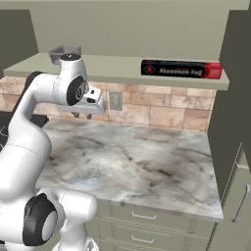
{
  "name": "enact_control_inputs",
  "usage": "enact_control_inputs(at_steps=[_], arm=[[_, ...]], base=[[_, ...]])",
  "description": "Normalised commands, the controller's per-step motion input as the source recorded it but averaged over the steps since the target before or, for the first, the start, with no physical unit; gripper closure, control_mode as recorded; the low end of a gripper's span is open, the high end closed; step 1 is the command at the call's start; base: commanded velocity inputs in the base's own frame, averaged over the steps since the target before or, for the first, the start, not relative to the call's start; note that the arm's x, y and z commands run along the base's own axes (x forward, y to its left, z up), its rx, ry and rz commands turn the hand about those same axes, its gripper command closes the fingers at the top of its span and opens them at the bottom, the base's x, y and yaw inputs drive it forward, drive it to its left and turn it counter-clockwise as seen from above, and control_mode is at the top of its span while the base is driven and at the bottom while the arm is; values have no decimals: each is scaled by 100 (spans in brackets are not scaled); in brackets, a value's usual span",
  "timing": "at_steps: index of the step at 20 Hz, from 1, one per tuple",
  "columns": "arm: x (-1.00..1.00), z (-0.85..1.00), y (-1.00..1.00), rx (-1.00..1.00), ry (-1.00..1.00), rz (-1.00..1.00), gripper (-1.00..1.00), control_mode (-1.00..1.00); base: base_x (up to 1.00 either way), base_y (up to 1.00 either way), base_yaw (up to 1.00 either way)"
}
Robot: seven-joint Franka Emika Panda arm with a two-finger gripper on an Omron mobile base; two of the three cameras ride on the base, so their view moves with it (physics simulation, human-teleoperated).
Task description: Retrieve the tupperware and aluminum foil from the cabinet and place them on the dining counter near the plate with steak and garlic to prepare for storing leftovers.
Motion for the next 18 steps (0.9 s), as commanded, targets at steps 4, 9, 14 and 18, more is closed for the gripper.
enact_control_inputs(at_steps=[4,9,14,18], arm=[[-15,0,3,0,-4,10,-100,-100],[-16,53,21,0,-55,7,-100,-100],[-1,69,29,3,-60,3,-100,-100],[0,66,27,3,-46,0,-100,-100]], base=[[0,0,0],[0,0,0],[0,0,0],[0,0,0]])
